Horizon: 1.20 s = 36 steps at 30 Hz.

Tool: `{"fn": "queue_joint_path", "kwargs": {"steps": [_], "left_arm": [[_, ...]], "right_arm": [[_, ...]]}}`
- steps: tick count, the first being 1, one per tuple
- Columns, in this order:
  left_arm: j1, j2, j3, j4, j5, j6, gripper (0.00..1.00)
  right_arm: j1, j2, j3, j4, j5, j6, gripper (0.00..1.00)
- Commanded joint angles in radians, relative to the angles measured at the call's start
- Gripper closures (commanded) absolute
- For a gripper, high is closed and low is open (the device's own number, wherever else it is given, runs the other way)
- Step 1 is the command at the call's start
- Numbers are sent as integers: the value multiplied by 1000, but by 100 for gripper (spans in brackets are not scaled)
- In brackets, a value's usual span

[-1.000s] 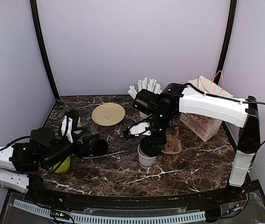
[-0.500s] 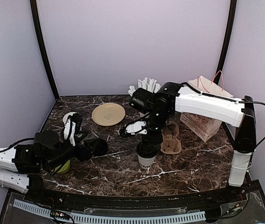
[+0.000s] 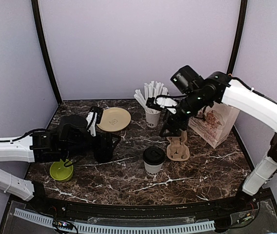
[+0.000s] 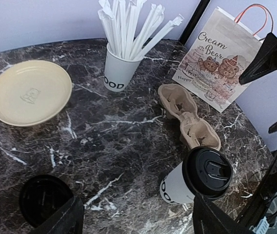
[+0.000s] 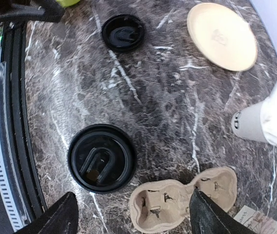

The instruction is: Pack the takeout coffee

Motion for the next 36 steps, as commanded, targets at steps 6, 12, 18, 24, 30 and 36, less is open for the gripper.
{"fn": "queue_joint_path", "kwargs": {"steps": [6, 12, 18, 24, 30, 36], "left_arm": [[81, 234, 128, 119, 486, -90, 19], [95, 331, 184, 168, 566, -71, 17], [135, 427, 240, 187, 653, -68, 21], [142, 526, 306, 180, 710, -33, 28], [143, 583, 334, 177, 725, -16, 32], [143, 602, 319, 187, 740, -23, 36]], "right_arm": [[-280, -230, -519, 429, -420, 389, 33], [-336, -267, -705, 541, -577, 497, 34], [-336, -255, -785, 626, -690, 561, 36], [-336, -199, -790, 654, -703, 586, 42], [-334, -158, -785, 651, -732, 581, 46], [-330, -138, -800, 676, -754, 582, 49]]}}
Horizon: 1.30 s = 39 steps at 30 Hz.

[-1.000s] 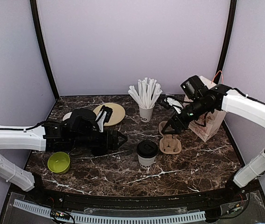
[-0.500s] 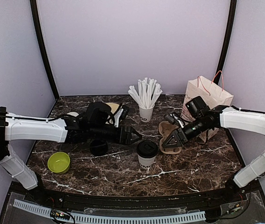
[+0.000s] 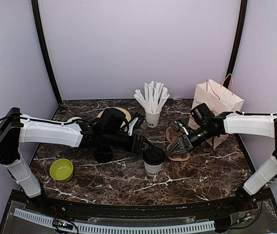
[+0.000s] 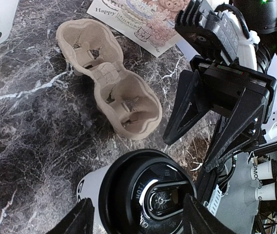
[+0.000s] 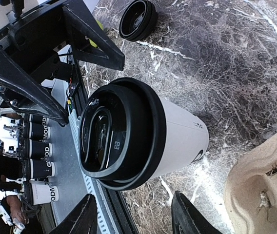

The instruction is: Pack the takeout coffee

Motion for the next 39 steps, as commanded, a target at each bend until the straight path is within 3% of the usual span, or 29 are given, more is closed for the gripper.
{"fn": "queue_joint_path", "kwargs": {"steps": [1, 19, 27, 39], "left_arm": [[4, 6, 4, 13, 25, 16, 36], [3, 25, -84, -41, 3, 11, 51], [19, 66, -115, -175, -49, -77, 59], [58, 149, -185, -145, 83, -200, 64]], "right_arm": [[5, 20, -13, 48, -47, -2, 50], [29, 170, 62, 7, -59, -24, 55], [28, 238, 123, -57, 59, -42, 55], [28, 292, 156, -102, 229, -41, 55]]}}
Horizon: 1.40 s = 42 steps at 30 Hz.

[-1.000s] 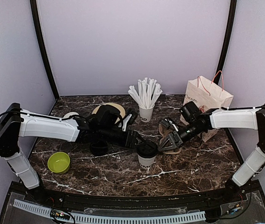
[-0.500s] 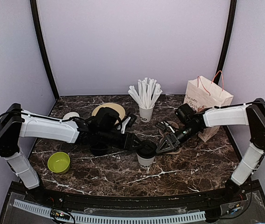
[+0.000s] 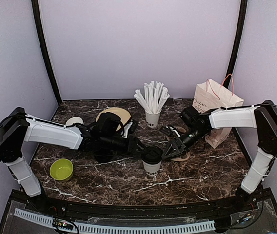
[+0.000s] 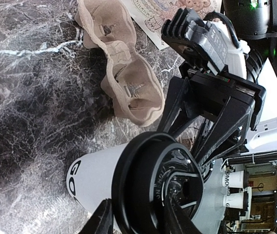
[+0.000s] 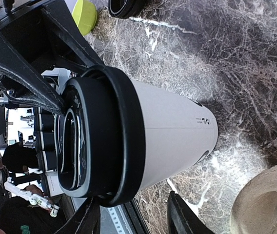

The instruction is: Pack the takeout coffee

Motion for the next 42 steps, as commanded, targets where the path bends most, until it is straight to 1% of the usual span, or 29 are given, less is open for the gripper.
{"fn": "queue_joint_path", "kwargs": {"steps": [1, 3, 5, 7, 9, 11, 13, 17, 21, 25, 29, 36, 39, 42], "left_arm": [[0, 102, -87, -220, -33, -9, 64], [-10, 78, -77, -206, -31, 13, 65], [-20, 63, -47, -226, -47, 48, 65], [-24, 71, -27, -267, -47, 41, 65], [-28, 91, -30, -265, -38, 38, 65], [-43, 100, -34, -272, -61, 53, 66], [-69, 93, -27, -279, -83, 78, 65], [-108, 33, 5, -246, -117, 141, 59], [-132, -39, 39, -224, -153, 186, 53], [-142, -73, 78, -259, -193, 209, 48], [-144, -107, 95, -266, -210, 222, 42], [-147, -176, 108, -307, -251, 246, 35], [-147, -191, 108, -336, -302, 250, 33], [-147, -201, 115, -401, -369, 226, 31]], "right_arm": [[5, 67, 7, 39, 273, -12, 55], [5, 60, 7, 34, 287, -23, 55], [4, 55, 7, 33, 316, -27, 55], [4, 60, 6, 27, 347, -28, 55], [5, 70, 9, 17, 365, -36, 56], [4, 64, 10, 16, 353, -43, 57], [5, 48, 15, 18, 305, -57, 57], [5, -7, 22, 12, 158, -91, 55], [4, -78, 14, 8, 78, -115, 52], [-2, -132, -5, 10, 71, -118, 47], [-12, -152, -8, 3, 66, -122, 45], [-34, -149, 11, 3, 67, -124, 45], [-35, -127, 24, 0, 71, -128, 45], [-36, -108, 48, -15, 68, -135, 45]]}}
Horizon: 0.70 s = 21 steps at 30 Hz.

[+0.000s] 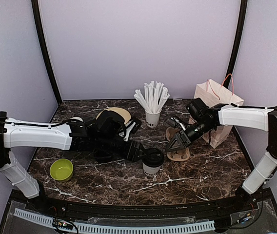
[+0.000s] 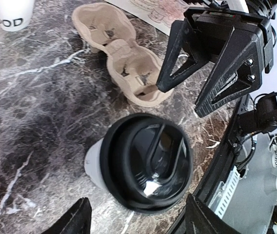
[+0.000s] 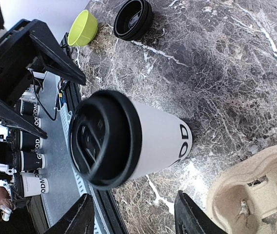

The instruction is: Pack the takeout coffee

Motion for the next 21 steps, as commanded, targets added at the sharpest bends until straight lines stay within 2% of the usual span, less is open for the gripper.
{"fn": "queue_joint_path", "kwargs": {"steps": [1, 8, 13, 15, 21], "left_arm": [[-2, -52, 28, -113, -108, -25, 31], [10, -147, -47, -148, -119, -97, 36], [70, -132, -45, -54, -44, -95, 37], [86, -96, -30, -2, -16, -79, 37], [92, -3, 16, 54, 68, -92, 48]], "right_arm": [[-4, 30, 49, 0, -4, -24, 45], [-4, 43, 77, -22, 10, -35, 44], [-4, -22, 14, -2, 6, -27, 32], [-4, -46, -16, 10, 10, -19, 31], [-3, -67, -85, 72, -26, 7, 42]]}}
